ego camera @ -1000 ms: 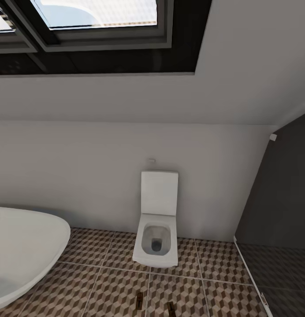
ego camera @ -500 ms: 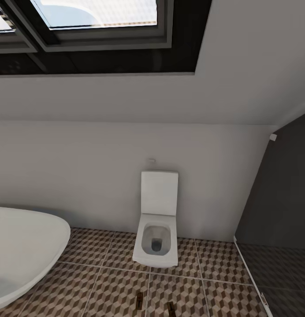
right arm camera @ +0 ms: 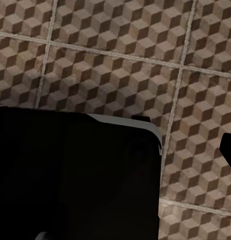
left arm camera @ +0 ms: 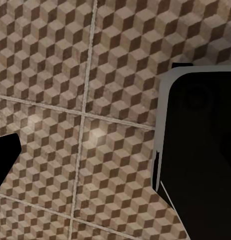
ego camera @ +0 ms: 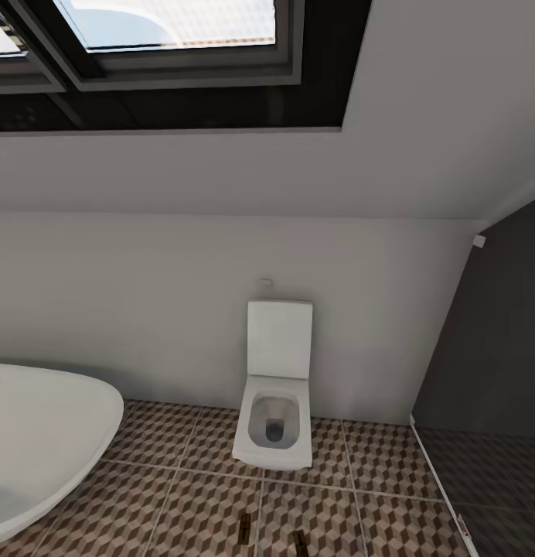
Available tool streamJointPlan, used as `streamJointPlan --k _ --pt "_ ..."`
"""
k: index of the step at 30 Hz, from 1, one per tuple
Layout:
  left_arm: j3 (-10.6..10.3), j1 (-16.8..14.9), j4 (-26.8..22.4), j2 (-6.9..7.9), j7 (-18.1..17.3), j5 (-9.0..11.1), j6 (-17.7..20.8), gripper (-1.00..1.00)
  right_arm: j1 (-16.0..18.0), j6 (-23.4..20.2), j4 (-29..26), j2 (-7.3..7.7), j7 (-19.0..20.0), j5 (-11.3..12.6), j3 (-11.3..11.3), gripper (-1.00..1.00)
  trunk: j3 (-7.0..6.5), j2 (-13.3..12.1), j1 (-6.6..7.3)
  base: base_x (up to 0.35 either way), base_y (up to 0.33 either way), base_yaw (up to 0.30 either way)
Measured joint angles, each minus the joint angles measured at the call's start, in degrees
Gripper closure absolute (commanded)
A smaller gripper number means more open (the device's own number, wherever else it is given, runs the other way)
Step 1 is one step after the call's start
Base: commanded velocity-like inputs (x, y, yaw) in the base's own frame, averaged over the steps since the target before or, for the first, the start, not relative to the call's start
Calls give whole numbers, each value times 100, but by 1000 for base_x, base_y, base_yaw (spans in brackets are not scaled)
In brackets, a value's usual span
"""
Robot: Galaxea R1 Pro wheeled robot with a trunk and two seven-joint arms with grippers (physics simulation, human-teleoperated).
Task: Take the four mousetraps from the cabinet in the bathroom and place them on the bathroom floor. Make sure all four end up on the same floor surface, and ensure that at least two of them are either under or directly next to the same bathroom sink.
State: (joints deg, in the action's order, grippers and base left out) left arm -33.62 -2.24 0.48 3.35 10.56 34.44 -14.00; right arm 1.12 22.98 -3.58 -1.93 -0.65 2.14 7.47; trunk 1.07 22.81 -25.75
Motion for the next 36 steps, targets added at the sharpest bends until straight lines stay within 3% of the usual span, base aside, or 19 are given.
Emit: streamJointPlan --k 36 --pt "0 0 0 0 0 0 0 -100 0 1 0 0 -2 0 0 -100 0 0 0 0 0 0"
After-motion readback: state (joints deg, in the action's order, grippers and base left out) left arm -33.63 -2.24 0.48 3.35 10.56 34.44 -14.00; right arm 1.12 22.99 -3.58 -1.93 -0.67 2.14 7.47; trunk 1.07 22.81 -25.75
